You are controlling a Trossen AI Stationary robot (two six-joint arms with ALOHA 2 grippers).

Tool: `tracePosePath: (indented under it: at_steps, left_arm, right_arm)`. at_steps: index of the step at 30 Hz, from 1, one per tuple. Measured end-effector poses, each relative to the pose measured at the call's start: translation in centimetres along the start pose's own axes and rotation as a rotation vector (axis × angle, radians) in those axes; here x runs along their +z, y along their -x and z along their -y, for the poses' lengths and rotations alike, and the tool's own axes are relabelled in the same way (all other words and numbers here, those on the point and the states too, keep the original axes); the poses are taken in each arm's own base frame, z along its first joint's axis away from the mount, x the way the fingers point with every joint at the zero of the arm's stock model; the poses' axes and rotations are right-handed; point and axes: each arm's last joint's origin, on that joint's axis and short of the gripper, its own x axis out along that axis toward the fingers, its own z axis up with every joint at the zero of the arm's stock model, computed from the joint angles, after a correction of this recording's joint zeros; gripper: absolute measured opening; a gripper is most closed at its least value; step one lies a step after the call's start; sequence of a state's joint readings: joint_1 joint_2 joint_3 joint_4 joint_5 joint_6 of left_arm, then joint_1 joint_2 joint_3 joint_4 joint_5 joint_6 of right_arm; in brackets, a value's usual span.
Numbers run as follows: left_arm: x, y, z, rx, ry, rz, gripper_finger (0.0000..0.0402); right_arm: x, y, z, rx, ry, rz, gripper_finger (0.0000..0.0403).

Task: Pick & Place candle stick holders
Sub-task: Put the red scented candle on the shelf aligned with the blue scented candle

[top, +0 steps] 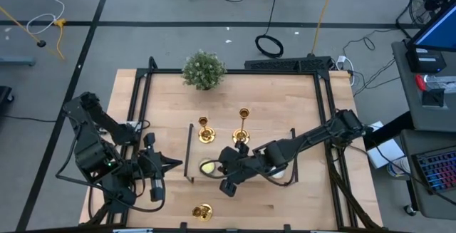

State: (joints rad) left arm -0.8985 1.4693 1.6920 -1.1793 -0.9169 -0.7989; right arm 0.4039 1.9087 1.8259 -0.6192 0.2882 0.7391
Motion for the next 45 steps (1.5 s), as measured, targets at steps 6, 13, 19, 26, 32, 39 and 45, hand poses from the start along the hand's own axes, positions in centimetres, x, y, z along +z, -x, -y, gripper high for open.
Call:
tracePosePath:
  at_steps: [6,13,19,26,32,39,45]
  left_arm:
    - [0.0,0.0,0.0,-0.004,-0.006,-0.005,0.0]
    - [0.0,0.0,0.0,-0.007,-0.011,-0.007,0.0]
    - [-0.1,-0.1,0.1,-0.068,-0.043,-0.071,0.0]
    - [0.3,-1.9,0.2,-0.21,-0.151,-0.202,0.0]
    - [1.7,-5.3,0.2,-0.338,-0.145,-0.154,0.0]
    - [1.6,-9.4,-0.2,-0.347,-0.171,-0.166,0.0]
    - [1.1,-13.5,-0.1,-0.331,-0.19,-0.235,0.0]
  right_arm:
    - [0.4,-0.1,0.2,0.006,-0.013,0.017,0.0]
    - [0.5,-0.2,0.5,-0.008,-0.014,0.01,0.0]
    - [0.6,-0.2,0.4,0.002,-0.03,0.017,0.0]
    - [0.8,-0.1,0.4,-0.008,-0.045,0.047,0.0]
    - [0.4,0.5,-1.1,0.036,-0.052,0.096,0.0]
    - [0.2,4.3,-3.9,-0.029,-0.013,0.19,0.0]
    - [-0.8,9.2,-4.5,-0.168,-0.052,0.324,0.0]
